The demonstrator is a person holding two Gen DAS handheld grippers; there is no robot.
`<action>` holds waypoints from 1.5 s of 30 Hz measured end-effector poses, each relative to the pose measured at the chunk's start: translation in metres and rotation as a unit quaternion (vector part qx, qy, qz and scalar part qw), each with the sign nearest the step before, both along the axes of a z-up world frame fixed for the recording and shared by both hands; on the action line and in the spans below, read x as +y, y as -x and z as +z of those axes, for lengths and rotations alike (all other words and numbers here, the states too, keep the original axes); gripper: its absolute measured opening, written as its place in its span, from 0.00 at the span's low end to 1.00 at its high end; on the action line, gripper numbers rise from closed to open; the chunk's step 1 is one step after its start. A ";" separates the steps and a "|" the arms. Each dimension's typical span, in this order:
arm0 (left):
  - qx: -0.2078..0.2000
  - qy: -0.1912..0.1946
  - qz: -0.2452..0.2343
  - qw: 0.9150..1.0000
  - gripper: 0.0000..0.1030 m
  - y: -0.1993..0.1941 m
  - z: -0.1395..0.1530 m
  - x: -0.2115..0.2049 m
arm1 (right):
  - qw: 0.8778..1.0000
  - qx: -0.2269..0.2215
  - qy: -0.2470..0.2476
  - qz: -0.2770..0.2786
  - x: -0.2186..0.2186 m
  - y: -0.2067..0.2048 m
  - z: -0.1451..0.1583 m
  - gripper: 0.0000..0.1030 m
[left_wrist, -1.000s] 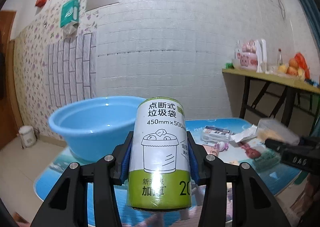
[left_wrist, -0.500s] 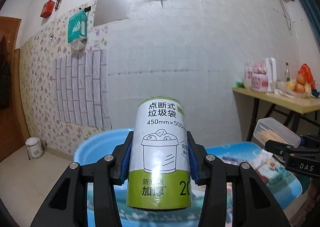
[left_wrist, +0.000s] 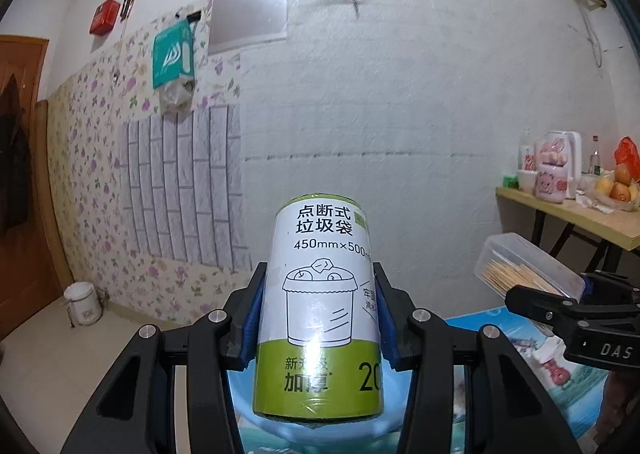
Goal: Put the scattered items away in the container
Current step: 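Carry both items to the blue basin and open the left tool over it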
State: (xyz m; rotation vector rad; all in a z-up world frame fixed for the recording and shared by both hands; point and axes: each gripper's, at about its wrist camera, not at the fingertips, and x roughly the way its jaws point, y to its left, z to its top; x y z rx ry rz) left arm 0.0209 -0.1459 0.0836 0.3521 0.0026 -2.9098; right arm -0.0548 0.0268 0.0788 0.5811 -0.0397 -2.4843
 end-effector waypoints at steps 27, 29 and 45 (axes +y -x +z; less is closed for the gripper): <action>-0.120 -0.025 0.015 0.992 0.44 0.082 -0.079 -0.062 | 0.993 -0.061 -0.083 0.056 -0.112 0.067 -0.051 0.60; -0.121 -0.027 0.014 0.992 0.44 0.086 -0.082 -0.064 | 0.993 -0.064 -0.086 0.057 -0.118 0.074 -0.055 0.60; -0.091 -0.017 0.021 0.995 0.72 0.076 -0.073 -0.075 | 0.989 -0.086 -0.103 0.063 -0.132 0.080 -0.072 0.60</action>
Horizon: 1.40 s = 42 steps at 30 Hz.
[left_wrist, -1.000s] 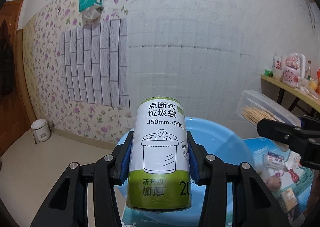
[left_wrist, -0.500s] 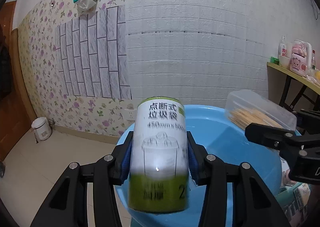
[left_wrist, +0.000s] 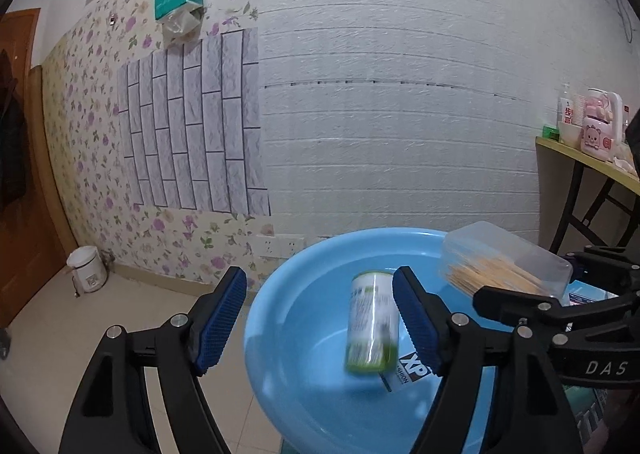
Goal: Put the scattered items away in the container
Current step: 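Carry both items to the blue basin and open the left tool over it, then open the right tool to drop the toothpick box into the basin, then move both tools back over the remaining items on the table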
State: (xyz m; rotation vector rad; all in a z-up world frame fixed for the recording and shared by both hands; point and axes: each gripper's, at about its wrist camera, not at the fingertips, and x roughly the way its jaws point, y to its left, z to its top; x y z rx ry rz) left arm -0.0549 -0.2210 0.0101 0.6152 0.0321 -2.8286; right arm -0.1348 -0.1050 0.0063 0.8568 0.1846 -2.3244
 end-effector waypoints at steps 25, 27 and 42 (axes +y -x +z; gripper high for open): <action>-0.008 -0.024 0.000 1.000 0.80 -0.021 0.002 0.013 | 0.997 -0.013 0.040 -0.069 0.073 0.004 0.021 0.84; -0.008 -0.029 -0.006 1.000 0.82 -0.025 0.004 0.019 | 0.995 -0.012 0.046 -0.084 0.087 0.001 0.023 0.84; -0.014 -0.038 -0.071 0.997 1.00 -0.058 0.008 0.099 | 0.977 -0.048 0.075 -0.192 0.212 -0.025 -0.003 0.84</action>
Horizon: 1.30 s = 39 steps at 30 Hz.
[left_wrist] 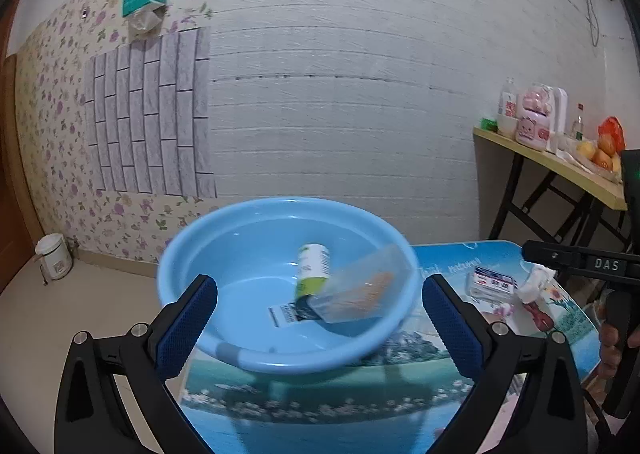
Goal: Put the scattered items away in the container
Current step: 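Move both tools back over the remaining items on the table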
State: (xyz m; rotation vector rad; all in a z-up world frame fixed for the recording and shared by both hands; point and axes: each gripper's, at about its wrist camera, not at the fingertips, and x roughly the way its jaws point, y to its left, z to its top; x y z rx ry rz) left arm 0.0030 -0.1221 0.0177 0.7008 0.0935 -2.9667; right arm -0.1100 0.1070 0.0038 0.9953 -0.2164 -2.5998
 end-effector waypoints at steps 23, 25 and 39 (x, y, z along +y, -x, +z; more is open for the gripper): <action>-0.076 -0.021 -0.125 0.989 1.00 -0.023 -0.050 0.141 | 0.996 -0.004 -0.044 -0.077 0.124 -0.061 -0.040 0.84; -0.078 -0.027 -0.119 0.989 1.00 -0.022 -0.054 0.147 | 0.995 -0.003 -0.043 -0.085 0.130 -0.061 -0.042 0.84; -0.087 -0.038 -0.066 0.993 1.00 0.009 -0.089 0.190 | 0.993 -0.016 -0.027 -0.117 0.170 -0.058 -0.056 0.84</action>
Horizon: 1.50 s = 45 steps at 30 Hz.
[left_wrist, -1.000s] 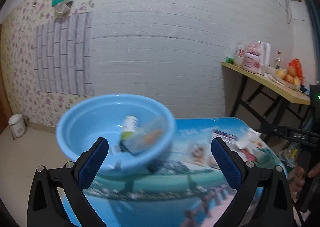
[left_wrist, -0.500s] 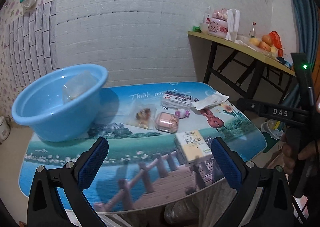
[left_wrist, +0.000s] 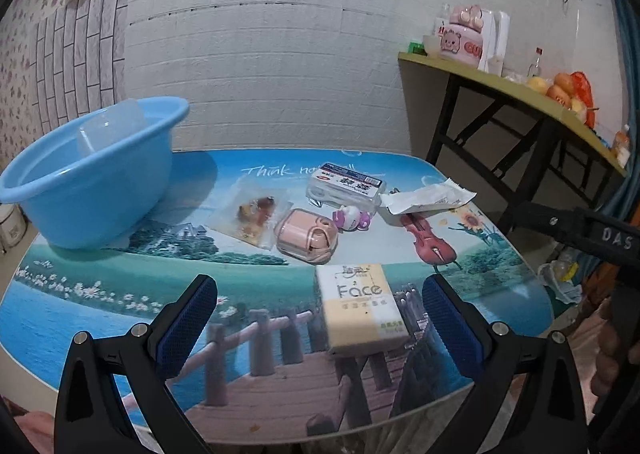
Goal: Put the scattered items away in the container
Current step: 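Move both tools back over the remaining items on the table, then grasp the 'Face' tissue pack with left tool while right grasps the long white packet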
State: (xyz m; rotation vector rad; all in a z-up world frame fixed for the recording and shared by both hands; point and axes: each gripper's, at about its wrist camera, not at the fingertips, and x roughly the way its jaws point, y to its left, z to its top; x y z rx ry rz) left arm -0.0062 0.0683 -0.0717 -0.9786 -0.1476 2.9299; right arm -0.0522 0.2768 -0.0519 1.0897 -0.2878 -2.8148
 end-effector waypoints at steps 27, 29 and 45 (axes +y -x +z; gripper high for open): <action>0.004 0.053 0.020 0.998 0.50 0.025 -0.039 0.033 | 0.999 -0.030 0.015 -0.002 0.007 0.018 -0.027 0.84; 0.007 0.057 0.012 0.998 0.43 0.024 -0.039 0.034 | 0.999 -0.032 0.014 0.000 0.004 0.020 -0.028 0.84; 0.021 0.042 -0.006 0.999 0.43 0.017 -0.022 0.011 | 0.997 -0.028 -0.038 0.056 -0.033 0.050 -0.017 0.84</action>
